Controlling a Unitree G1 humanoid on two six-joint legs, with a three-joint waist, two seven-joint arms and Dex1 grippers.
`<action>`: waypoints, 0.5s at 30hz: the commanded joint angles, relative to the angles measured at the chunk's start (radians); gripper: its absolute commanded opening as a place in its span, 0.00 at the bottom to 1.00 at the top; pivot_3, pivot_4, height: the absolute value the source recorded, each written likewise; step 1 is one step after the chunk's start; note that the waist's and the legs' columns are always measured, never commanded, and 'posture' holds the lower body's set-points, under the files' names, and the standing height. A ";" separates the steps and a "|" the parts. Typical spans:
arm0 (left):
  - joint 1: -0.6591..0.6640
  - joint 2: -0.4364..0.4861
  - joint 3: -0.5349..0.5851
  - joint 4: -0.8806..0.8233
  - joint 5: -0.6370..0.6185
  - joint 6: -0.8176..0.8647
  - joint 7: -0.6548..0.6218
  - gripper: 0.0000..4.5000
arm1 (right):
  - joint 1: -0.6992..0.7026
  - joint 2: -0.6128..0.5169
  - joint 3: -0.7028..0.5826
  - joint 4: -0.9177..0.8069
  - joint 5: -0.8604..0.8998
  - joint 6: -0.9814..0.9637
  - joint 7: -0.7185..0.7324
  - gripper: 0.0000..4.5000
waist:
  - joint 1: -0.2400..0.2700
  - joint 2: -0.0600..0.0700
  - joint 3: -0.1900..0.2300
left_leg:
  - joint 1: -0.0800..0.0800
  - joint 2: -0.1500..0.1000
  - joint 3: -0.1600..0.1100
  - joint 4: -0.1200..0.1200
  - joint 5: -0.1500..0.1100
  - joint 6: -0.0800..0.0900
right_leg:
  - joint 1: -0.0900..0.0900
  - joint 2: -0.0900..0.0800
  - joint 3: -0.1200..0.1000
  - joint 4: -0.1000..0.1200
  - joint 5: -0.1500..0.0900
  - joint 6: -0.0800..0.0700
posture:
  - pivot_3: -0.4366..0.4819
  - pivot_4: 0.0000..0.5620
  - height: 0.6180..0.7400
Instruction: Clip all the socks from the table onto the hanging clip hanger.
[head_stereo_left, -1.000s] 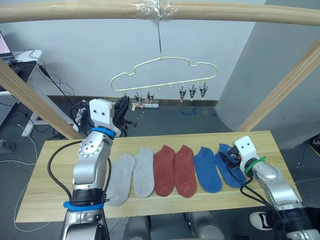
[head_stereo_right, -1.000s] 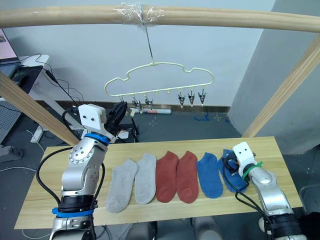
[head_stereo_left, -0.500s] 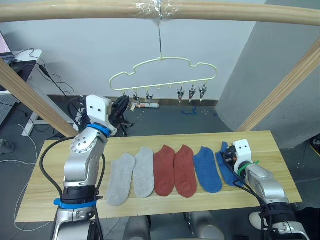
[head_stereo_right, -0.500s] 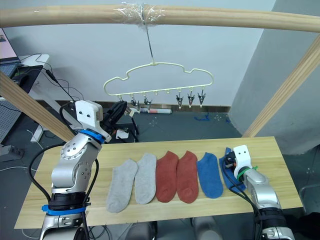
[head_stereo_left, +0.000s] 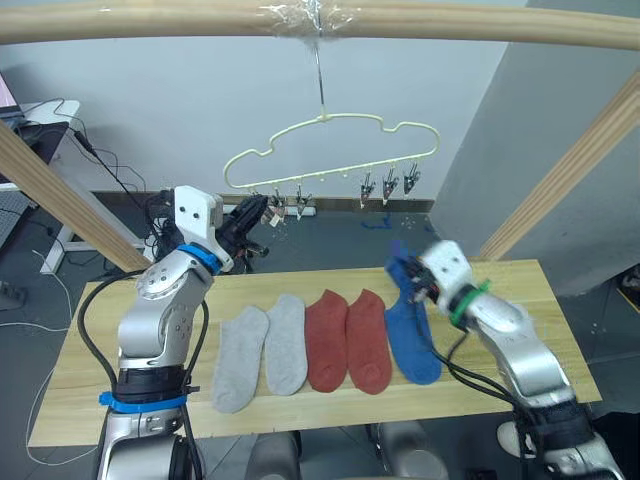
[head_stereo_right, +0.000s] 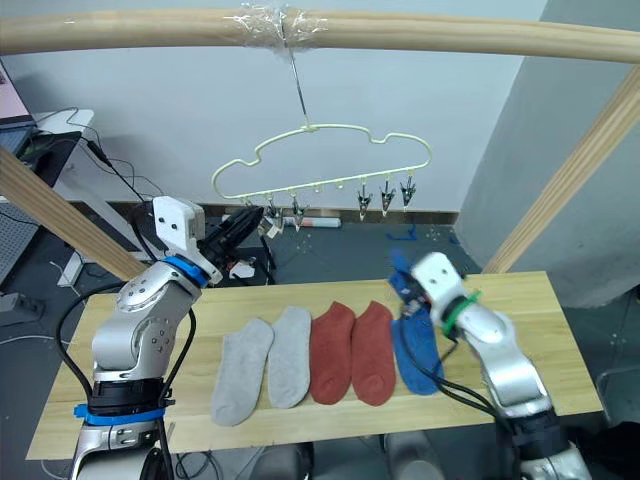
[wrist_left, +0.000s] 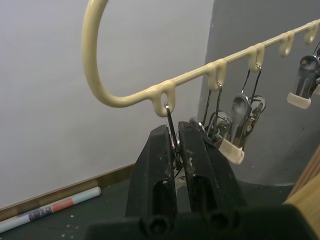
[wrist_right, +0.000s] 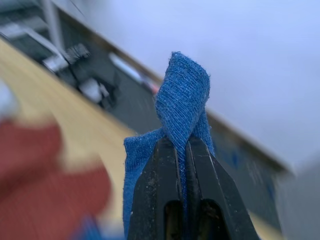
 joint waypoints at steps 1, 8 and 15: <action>-0.019 0.011 0.004 -0.058 -0.020 0.012 -0.011 0.00 | -0.079 0.052 0.088 0.022 -0.024 0.044 0.025 0.01 | 0.005 0.000 0.000 | -0.001 0.000 0.000 0.000 0.000 0.000 | 0.000 0.000 0.000 0.000 0.000 0.000 | 0.38 0.38 1.00; -0.012 0.008 -0.003 -0.086 -0.026 0.036 -0.011 0.00 | -0.272 0.243 0.197 0.319 -0.063 0.013 0.018 0.01 | 0.017 -0.001 -0.001 | -0.015 0.000 -0.002 0.001 0.002 -0.003 | -0.012 -0.003 -0.004 0.002 0.005 -0.007 | 0.40 0.36 1.00; 0.011 0.008 0.004 -0.114 -0.028 0.051 -0.013 0.00 | -0.394 0.336 0.178 0.457 -0.063 -0.066 0.025 0.01 | 0.026 -0.001 -0.001 | -0.016 -0.001 -0.003 0.001 0.002 -0.003 | -0.014 -0.004 -0.006 0.005 0.005 -0.007 | 0.42 0.36 1.00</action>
